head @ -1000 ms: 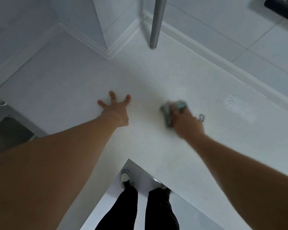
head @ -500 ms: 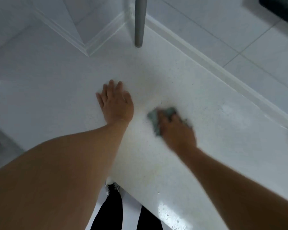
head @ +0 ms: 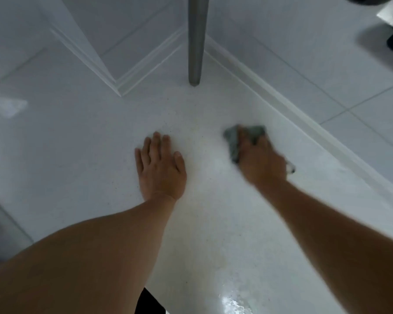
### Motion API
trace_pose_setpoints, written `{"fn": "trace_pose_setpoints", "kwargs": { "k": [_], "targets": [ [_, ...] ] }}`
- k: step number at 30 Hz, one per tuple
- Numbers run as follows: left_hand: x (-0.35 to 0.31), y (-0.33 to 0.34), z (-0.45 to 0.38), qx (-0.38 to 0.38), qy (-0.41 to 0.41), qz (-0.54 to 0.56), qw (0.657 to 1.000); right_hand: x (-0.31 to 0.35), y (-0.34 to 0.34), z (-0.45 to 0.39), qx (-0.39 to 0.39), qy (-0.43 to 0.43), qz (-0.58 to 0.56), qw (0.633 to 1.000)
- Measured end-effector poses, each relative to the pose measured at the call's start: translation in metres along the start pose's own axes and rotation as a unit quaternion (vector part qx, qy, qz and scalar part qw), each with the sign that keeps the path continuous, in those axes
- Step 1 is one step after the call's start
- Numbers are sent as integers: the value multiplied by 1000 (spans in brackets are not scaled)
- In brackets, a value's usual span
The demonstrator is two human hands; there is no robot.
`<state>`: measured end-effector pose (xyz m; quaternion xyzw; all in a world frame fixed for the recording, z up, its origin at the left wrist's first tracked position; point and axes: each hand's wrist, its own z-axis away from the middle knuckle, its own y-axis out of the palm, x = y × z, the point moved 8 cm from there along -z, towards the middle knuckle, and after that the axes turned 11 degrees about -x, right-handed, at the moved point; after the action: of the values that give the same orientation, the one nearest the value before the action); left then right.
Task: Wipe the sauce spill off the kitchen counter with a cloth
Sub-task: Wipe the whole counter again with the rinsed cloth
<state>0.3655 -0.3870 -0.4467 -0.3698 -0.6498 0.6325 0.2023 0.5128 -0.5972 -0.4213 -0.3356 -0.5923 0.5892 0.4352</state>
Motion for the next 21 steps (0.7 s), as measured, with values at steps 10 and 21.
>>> {"fn": "trace_pose_setpoints", "kwargs": {
  "k": [10, 21],
  "targets": [
    [3, 6, 1, 1, 5, -33, 999, 72, 1, -177, 19, -60, 92, 994],
    [2, -1, 2, 22, 6, -36, 999, -118, -21, -14, 11, -20, 114, 993]
  ]
}}
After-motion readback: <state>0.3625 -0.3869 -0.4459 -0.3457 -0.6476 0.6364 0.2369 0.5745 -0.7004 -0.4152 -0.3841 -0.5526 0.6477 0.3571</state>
